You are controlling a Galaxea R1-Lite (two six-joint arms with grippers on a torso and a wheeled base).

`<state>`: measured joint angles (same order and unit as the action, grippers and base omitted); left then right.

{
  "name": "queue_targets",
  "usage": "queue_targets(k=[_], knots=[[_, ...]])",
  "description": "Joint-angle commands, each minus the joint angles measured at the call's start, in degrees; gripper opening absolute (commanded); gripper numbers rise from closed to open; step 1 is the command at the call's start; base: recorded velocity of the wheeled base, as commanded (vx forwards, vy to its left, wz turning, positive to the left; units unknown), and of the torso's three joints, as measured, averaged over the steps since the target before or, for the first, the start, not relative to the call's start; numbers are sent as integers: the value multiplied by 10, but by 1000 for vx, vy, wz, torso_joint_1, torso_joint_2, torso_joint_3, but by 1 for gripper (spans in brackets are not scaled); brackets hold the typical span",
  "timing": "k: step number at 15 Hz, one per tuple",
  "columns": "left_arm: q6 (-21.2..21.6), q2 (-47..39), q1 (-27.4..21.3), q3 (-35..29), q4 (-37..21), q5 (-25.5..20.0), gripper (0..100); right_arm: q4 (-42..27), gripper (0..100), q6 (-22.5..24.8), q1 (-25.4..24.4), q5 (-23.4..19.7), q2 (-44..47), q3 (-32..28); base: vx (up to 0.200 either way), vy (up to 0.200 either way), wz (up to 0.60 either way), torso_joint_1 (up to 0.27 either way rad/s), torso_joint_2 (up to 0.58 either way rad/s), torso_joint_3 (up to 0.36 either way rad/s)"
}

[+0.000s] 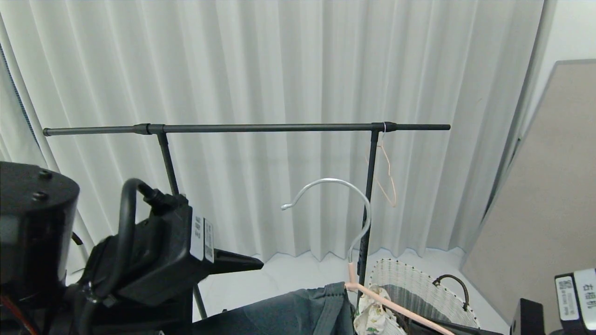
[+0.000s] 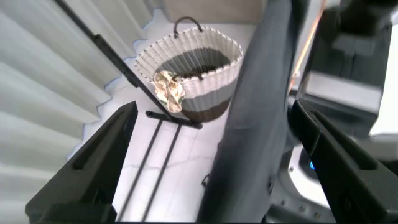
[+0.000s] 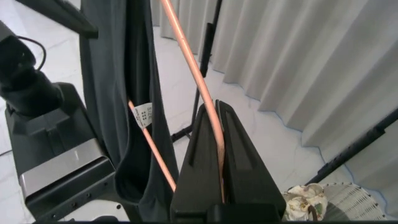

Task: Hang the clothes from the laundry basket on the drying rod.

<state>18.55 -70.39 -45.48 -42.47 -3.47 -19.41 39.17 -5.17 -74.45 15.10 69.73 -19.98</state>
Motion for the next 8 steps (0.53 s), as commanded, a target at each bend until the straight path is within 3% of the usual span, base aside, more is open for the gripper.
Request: queue_targets(k=[1, 4, 5, 8], knots=[[4, -9, 0, 12, 0, -6, 100, 0, 0, 1, -7, 0, 1, 0, 0, 0, 0, 0, 0, 0], [5, -11, -1, 12, 1, -21, 100, 0, 0, 7, -12, 0, 1, 0, 0, 0, 0, 0, 0, 0], [5, -12, -5, 13, 1, -22, 0, 0, 0, 7, -12, 0, 1, 0, 0, 0, 0, 0, 0, 0], [5, -12, -8, 13, 1, -22, 0, 0, 0, 7, -11, 0, -1, 0, 0, 0, 0, 0, 0, 0]])
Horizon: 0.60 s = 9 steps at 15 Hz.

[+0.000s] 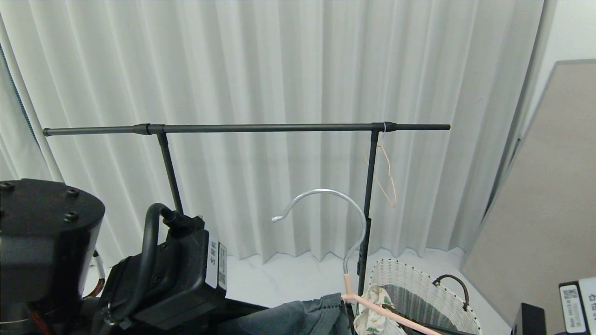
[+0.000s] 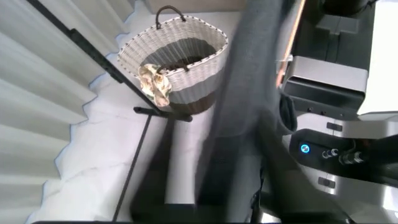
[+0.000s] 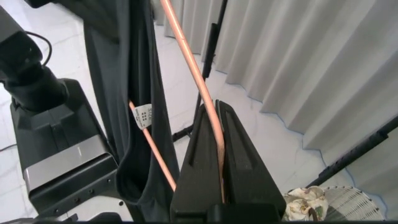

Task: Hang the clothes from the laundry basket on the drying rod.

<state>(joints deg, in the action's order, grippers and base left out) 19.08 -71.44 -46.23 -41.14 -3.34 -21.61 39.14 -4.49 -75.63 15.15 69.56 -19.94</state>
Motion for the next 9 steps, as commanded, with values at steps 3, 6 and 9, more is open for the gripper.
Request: queue_targets(k=[3, 6, 9], knots=[[0, -2, -1, 0, 0, 0, 0, 1, 0, 0, 0, 0, 0, -1, 0, 0, 0, 0, 0, 0], [-1, -2, -1, 0, 1, 3, 0, 1, 100, 1, 0, 1, 0, 0, 0, 0, 0, 0, 0, 0], [-2, 0, 9, 0, 2, 55, 0, 1, 100, 1, 29, 14, -1, 0, 0, 0, 0, 0, 0, 0]])
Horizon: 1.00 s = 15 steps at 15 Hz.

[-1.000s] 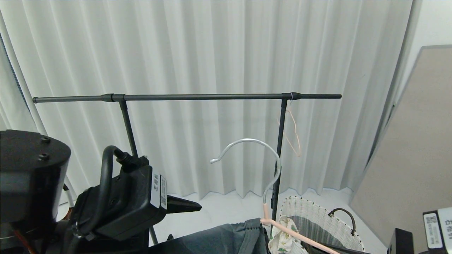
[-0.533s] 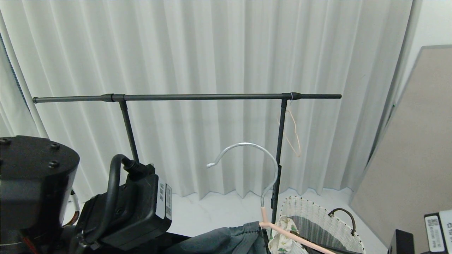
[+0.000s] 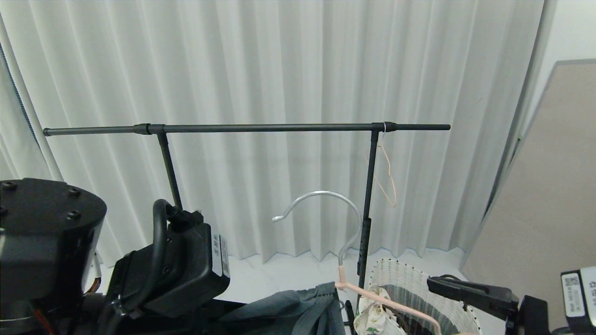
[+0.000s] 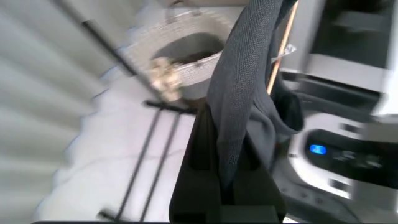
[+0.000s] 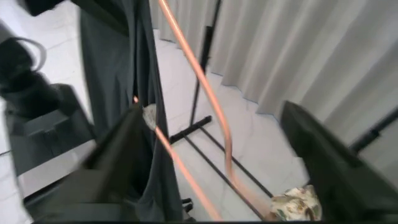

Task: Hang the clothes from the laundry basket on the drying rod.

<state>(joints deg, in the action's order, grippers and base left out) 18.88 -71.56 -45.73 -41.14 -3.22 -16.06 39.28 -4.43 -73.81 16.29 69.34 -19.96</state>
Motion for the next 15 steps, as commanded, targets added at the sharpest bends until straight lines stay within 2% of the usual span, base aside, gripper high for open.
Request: queue_targets(k=[1, 3, 5, 7, 9, 12, 15], knots=[[-3, 3, 9, 4, 1, 38, 0, -1, 100, 0, 34, 4, 1, 0, 0, 0, 0, 0, 0, 0], [-5, 10, 27, 14, 3, 94, 0, -3, 100, -3, 89, -1, 4, 6, 0, 0, 0, 0, 0, 0], [-11, 12, 45, 0, 4, 124, 0, -2, 100, -8, 134, -9, 21, 16, 0, 0, 0, 0, 0, 0], [-54, -2, 53, -47, 7, 175, 0, -2, 100, -62, 139, -11, 40, -14, 0, 0, 0, 0, 0, 0], [-115, -24, 50, -98, 7, 226, 0, -2, 100, -85, 141, -11, 61, -40, 0, 0, 0, 0, 0, 0], [-125, -34, 50, -135, 8, 235, 0, -2, 100, -90, 142, -11, 127, -80, 0, 0, 0, 0, 0, 0], [-121, -35, 41, -141, 36, 235, 0, -3, 100, -115, 142, -9, 201, -152, 0, 0, 0, 0, 0, 0]])
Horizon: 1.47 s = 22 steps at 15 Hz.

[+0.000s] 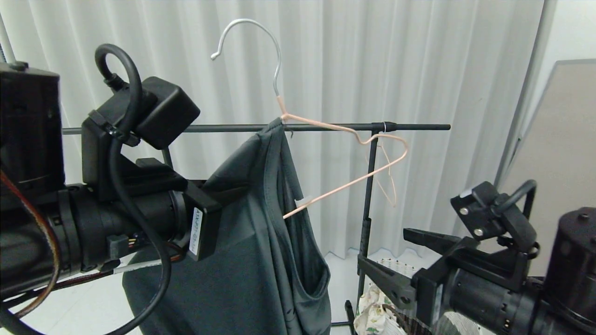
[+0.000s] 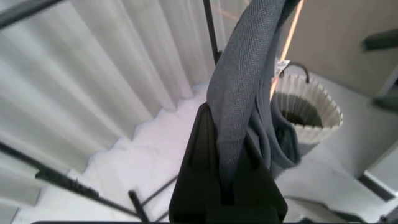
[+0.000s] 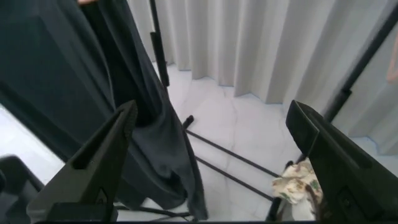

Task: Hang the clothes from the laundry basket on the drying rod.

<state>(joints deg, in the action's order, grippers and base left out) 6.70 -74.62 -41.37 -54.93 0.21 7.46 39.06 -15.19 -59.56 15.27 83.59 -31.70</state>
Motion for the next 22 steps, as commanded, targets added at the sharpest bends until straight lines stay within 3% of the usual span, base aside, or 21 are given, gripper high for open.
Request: queue_targets(k=[1, 8, 10, 11, 13, 16, 19, 22], knots=[[1, -7, -3, -4, 7, 0, 0, -1, 100, -7, 0, 1, 84, -50, 0, 0, 0, 0, 0, 0], [-1, -7, -23, -4, 9, 1, 0, -13, 100, -6, -31, 2, 140, -50, 0, 0, 0, 0, 0, 0], [-1, -6, -23, -4, 9, 1, 0, -36, 100, -6, -32, 13, 141, -49, 0, 0, 0, 0, 0, 0], [-1, -3, -23, -2, 9, 2, 0, -64, 100, -6, -26, 41, 139, -40, 0, 0, 0, 0, 0, 0], [1, 4, -21, 10, 9, 18, 0, -95, 100, -2, 9, 70, 119, -19, 0, 0, 0, 0, 0, 0], [2, 25, -20, 51, 9, 62, 0, -108, 100, 42, 109, 80, 79, 12, 0, 0, 0, 0, 0, 0], [33, 72, -20, 112, 9, 63, 0, -107, 100, 72, 198, 79, 62, 8, 0, 0, 0, 0, 0, 0], [64, 121, -21, 173, 9, 61, 0, -87, 100, 82, 225, 75, 55, 8, 0, 0, 0, 0, 0, 0]])
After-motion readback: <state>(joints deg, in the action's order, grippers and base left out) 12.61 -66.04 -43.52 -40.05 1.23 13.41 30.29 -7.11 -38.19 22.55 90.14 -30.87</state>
